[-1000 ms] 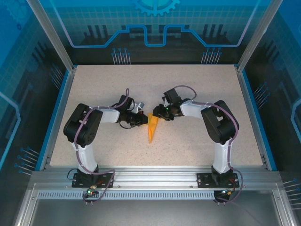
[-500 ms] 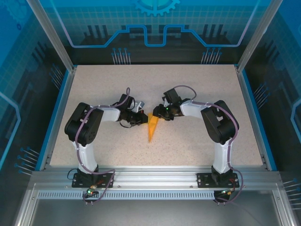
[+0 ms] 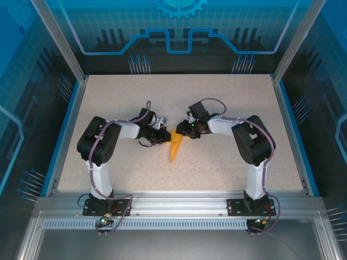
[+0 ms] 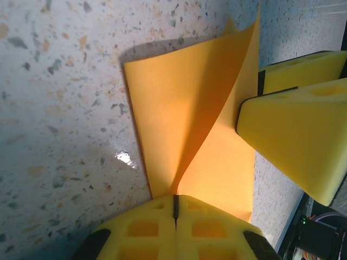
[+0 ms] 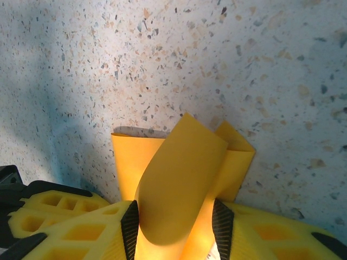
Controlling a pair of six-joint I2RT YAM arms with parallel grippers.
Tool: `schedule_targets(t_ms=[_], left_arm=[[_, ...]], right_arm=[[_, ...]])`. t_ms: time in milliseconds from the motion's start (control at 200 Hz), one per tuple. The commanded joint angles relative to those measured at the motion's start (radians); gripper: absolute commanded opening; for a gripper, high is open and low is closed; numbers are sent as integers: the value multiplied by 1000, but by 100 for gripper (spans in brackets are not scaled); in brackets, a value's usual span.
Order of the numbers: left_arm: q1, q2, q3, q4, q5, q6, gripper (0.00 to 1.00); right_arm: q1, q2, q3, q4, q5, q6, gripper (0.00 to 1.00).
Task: Fold a paper plane with a square sheet of paper (fold left side to right side)
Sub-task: Fold the wing for the fifth time at the center of the table.
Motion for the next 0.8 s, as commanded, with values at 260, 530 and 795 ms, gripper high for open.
schedule_targets(t_ms=[260,530,795], left_arm=[[-33,53,-6,-75,-79,72,0],[-55,78,24,-166,-169,95,0],[-66,88,42,-204,-220,98,0]], right_arm=[[4,9,-20,37,-23,-23,45],[2,-43,-55,60,-11,-22,45],[-7,-102,-104,98,-6,-19,47]])
